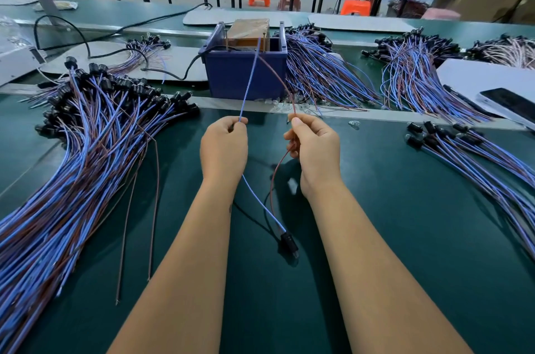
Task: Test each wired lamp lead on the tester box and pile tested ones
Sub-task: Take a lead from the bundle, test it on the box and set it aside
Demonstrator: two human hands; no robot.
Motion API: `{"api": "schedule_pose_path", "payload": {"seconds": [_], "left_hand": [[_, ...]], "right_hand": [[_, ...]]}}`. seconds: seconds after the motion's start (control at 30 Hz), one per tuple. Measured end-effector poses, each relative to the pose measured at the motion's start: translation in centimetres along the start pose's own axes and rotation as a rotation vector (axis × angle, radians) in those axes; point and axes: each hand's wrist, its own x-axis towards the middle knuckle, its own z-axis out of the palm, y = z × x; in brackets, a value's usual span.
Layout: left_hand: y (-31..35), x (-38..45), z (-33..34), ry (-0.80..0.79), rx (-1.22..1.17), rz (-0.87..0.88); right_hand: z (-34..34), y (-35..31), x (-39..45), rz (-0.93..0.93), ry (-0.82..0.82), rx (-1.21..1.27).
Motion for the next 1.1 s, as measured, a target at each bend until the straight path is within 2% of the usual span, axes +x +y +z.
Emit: {"api": "schedule_pose_path", "payload": {"seconds": [0.13,0.33,0.7,1.1], "left_hand": [[0.2,-0.2,-0.4,0.031,-0.002,-0.01],[0.6,0.1,-0.8,0.062,-0.184,-0.096],[0.8,0.7,-1.0,0.086,-0.292,-0.233],[0.5,0.8,-1.2,0.149,-0.448,-0.196]], "right_hand": [[0.1,0.0,-0.1,0.008,-0.008,0.0],[0.2,-0.3,-0.2,-0.001,-0.013,0.004],[0.2,-0.1,-0.1,0.008,-0.009,-0.003],[0.1,0.1,0.1,0.014,0.01,-0.024]]}}
